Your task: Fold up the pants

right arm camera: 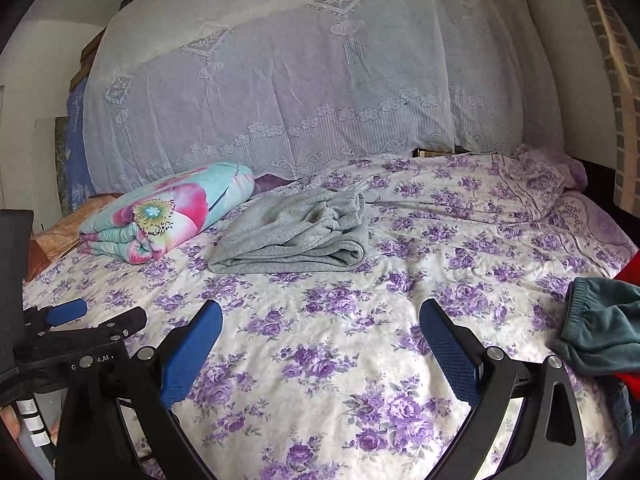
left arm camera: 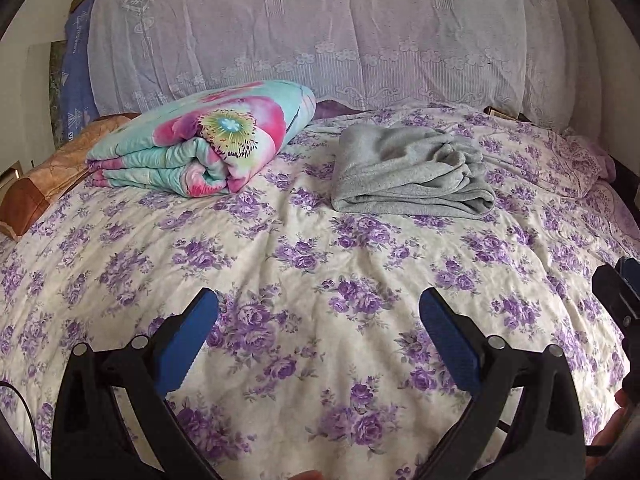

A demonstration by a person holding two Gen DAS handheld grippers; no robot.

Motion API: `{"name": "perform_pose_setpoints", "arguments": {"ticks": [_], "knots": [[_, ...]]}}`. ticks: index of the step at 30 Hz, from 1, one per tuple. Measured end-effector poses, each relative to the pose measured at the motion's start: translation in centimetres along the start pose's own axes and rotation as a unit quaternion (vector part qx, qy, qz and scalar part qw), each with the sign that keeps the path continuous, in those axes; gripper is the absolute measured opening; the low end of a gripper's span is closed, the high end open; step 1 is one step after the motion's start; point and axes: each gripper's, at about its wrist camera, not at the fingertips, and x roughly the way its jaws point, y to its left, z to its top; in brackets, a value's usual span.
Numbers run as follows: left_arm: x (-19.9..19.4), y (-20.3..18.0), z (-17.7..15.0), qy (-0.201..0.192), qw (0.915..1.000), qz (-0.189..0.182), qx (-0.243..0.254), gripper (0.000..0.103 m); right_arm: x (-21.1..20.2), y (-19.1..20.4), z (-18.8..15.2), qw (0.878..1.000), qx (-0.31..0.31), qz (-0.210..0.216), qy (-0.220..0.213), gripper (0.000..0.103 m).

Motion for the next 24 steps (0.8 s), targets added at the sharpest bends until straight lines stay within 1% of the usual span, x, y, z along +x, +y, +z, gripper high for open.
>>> {"name": "perform_pose_setpoints", "arguments": {"ticks": [3, 6, 11, 24], "knots": [[-0.7, -0.6, -0.1, -0.015, 0.9996, 0.014, 0.018, 0.098, -0.1, 0.1, 0.0, 1.0, -0.004, -0.002, 0.0, 0.099], [-1.2, -1.0, -0.1, -0.022, 0.9991, 0.019, 0.031, 0.098, 0.1, -0.2, -0.1, 1.0, 0.005, 0.003, 0.008, 0.1], [-1.5, -0.7, 0.0, -0.026, 0.9992, 0.015, 0.026, 0.098, 0.4, -0.5, -0.2, 1.0, 0.013, 0.0, 0.018, 0.099], [-1.7, -1.1, -0.1, -0.029, 0.9988, 0.018, 0.034, 0.098, 0.3, -0.5, -0.2, 1.0, 0.012, 0.003, 0.019, 0.1]]}}
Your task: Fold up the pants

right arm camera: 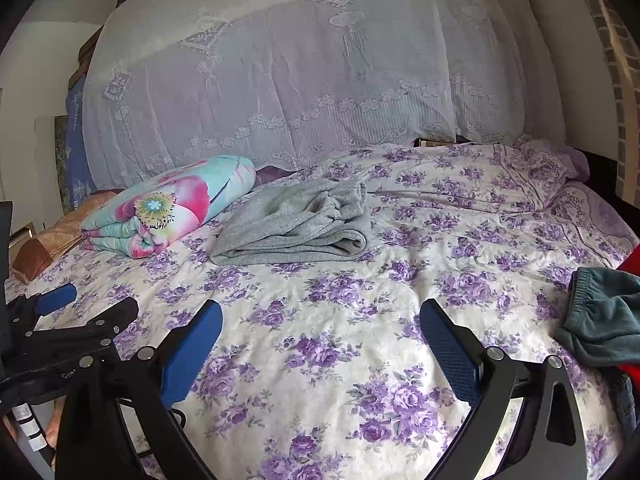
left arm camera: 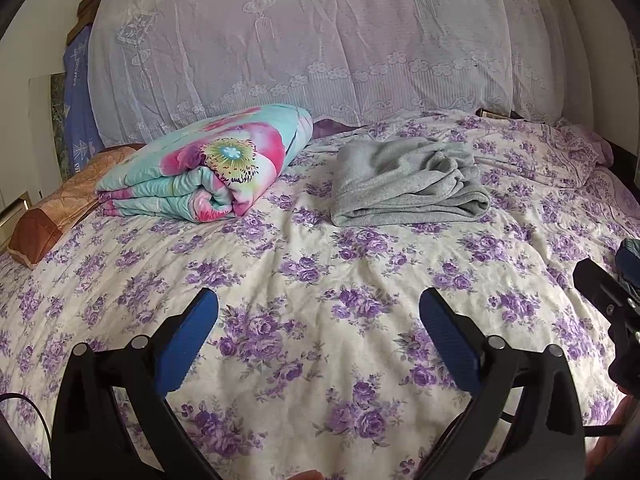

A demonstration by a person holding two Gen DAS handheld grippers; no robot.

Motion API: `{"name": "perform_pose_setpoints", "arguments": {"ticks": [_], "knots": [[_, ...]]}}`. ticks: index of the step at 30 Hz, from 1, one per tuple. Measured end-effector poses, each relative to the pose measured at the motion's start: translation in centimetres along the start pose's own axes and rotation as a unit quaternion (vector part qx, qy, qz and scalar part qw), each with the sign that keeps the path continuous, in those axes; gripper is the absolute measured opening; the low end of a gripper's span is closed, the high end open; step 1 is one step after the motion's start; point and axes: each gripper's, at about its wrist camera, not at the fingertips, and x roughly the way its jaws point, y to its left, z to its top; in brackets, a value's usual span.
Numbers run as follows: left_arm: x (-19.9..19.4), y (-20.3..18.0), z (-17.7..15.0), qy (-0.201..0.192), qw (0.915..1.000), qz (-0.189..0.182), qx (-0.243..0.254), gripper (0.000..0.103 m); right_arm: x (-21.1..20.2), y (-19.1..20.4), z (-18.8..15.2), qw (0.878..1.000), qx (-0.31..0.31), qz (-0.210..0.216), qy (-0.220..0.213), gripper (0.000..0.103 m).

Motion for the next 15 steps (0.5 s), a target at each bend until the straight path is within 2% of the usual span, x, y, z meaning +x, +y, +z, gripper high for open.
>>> {"name": "perform_pose_setpoints", "arguments": {"ticks": [15], "knots": [[-0.28, -0.34, -0.02, -0.007, 0.9999, -0.008, 0.008, 0.098, -0.04, 0.14, -0.02, 1.0, 0.0, 0.0, 0.001, 0.099]]}}
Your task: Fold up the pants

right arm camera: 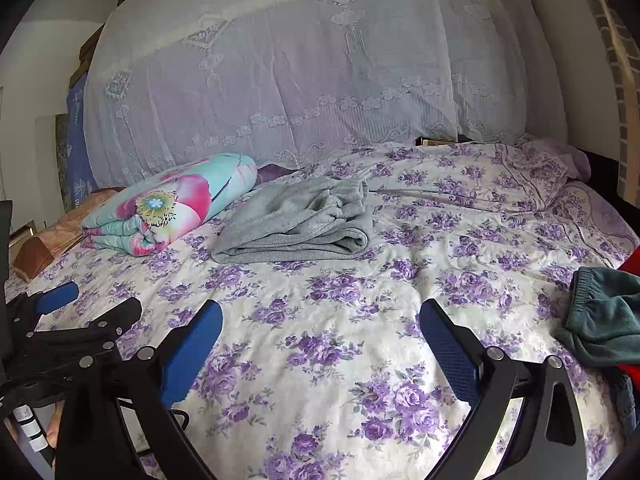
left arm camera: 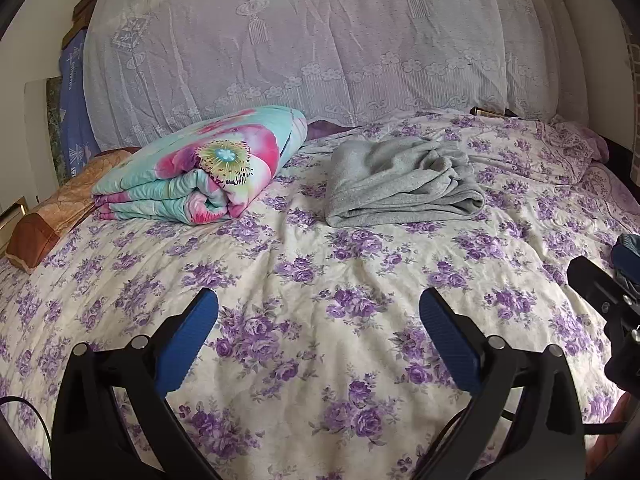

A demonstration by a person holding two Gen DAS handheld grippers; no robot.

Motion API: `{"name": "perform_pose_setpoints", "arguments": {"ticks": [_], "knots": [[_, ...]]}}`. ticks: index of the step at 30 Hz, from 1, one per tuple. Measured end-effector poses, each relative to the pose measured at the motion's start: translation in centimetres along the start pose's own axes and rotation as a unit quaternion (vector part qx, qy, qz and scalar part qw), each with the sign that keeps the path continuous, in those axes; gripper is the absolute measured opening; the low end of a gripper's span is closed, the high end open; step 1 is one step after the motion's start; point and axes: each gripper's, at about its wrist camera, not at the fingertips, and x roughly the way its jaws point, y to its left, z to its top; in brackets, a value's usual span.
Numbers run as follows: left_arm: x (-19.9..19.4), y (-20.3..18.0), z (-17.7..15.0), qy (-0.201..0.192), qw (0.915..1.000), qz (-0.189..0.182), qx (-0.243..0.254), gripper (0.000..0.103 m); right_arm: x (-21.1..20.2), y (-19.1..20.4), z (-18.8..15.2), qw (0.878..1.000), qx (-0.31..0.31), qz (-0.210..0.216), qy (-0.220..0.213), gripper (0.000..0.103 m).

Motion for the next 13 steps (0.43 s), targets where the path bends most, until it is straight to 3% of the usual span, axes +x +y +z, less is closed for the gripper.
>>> {"name": "perform_pose_setpoints", "arguments": {"ticks": [13], "knots": [[0.26, 0.32, 0.04, 0.005, 0.9998, -0.014, -0.01, 0.098, 0.02, 0.23, 0.0, 1.0, -0.004, -0.001, 0.001, 0.099]]}}
